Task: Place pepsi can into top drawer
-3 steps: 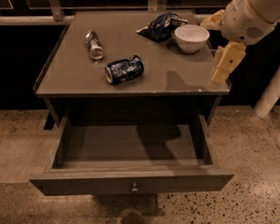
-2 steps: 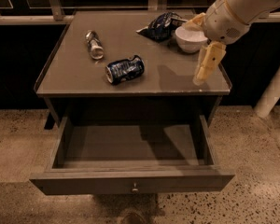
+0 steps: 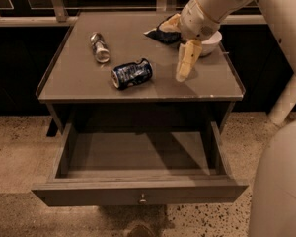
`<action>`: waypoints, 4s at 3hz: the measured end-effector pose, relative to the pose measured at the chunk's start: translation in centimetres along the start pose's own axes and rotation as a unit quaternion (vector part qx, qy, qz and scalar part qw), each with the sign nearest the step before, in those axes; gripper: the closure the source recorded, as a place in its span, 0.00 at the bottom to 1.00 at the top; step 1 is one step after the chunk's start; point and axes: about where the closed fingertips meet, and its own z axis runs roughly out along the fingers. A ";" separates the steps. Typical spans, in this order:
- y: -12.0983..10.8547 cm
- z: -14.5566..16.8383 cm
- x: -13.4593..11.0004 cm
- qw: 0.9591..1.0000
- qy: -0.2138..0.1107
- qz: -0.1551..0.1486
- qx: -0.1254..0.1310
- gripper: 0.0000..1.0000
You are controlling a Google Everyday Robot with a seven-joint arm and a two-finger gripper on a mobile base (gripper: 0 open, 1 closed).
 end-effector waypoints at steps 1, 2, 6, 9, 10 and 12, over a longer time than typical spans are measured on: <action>-0.3 0.0 -0.1 1.000 -0.001 0.001 0.005 0.00; -0.1 -0.3 -0.1 1.000 0.003 0.006 0.018 0.00; -2.4 9.8 -3.2 0.993 -0.089 -0.019 -0.076 0.00; -2.9 11.4 -3.8 0.991 -0.098 -0.026 -0.087 0.65; -2.9 11.4 -3.8 0.991 -0.098 -0.026 -0.087 0.88; -0.6 7.0 -4.4 0.992 -0.124 -0.014 -0.035 1.00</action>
Offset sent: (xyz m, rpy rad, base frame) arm -0.0087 -0.0070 0.0098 0.0050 -0.0508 -0.0672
